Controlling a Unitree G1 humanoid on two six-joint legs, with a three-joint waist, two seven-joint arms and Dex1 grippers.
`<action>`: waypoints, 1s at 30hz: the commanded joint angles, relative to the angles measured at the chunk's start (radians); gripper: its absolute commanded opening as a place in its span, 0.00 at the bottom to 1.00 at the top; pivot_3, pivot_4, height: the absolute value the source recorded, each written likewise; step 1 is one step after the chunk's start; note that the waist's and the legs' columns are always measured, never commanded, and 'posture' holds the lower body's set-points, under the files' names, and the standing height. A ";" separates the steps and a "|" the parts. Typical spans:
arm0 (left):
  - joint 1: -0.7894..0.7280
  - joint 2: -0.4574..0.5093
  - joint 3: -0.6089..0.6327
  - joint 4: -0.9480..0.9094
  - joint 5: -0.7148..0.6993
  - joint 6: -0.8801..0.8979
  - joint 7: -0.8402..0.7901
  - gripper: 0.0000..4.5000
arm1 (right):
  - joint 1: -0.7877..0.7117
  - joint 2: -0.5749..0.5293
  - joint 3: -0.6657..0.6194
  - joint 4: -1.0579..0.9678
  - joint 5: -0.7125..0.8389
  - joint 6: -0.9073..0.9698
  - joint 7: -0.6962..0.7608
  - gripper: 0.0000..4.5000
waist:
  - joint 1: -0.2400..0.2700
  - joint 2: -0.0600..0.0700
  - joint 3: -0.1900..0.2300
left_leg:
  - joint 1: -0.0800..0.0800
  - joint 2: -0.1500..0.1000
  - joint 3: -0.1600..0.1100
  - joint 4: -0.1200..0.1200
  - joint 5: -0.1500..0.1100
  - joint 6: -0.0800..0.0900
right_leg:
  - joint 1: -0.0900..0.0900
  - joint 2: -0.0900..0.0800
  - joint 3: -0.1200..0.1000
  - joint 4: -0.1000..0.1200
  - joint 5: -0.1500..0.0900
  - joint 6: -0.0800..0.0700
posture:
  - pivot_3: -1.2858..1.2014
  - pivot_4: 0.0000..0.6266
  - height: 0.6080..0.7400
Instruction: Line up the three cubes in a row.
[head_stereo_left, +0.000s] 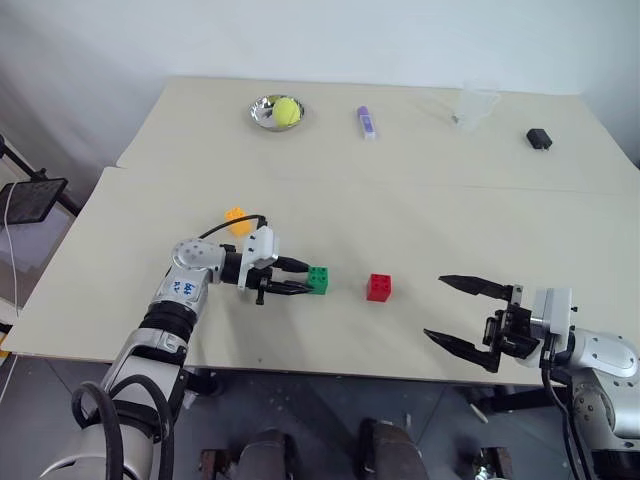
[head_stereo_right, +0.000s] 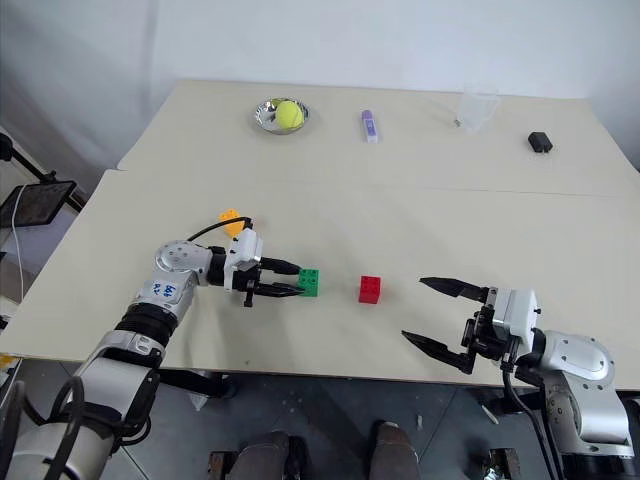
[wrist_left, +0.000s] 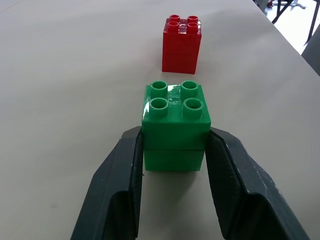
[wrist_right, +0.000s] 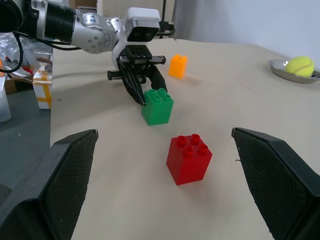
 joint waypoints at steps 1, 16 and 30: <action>-0.015 0.000 0.012 0.027 0.010 -0.023 -0.047 0.32 | -0.001 -0.012 -0.009 -0.028 0.018 0.006 -0.003 1.00 | 0.000 0.000 0.000 | 0.000 0.000 0.000 0.000 0.000 0.000 | 0.000 0.000 0.000 0.000 0.000 0.000 | 0.52 0.24 1.00; 0.666 0.191 0.532 -0.785 -0.298 0.339 0.326 1.00 | -0.200 0.044 0.095 -0.027 0.087 0.155 -0.026 1.00 | -0.025 -0.001 0.001 | 0.002 0.003 -0.008 0.000 -0.001 -0.001 | -0.002 0.000 0.001 0.005 0.000 0.000 | 0.52 0.24 1.00; 0.818 0.044 0.654 -0.801 -0.288 0.340 0.642 1.00 | -0.290 0.101 0.121 0.014 0.000 0.059 -0.055 1.00 | 0.026 -0.002 0.000 | 0.003 0.003 -0.006 0.001 -0.002 0.001 | 0.000 -0.002 0.002 0.004 0.001 -0.001 | 0.52 0.24 1.00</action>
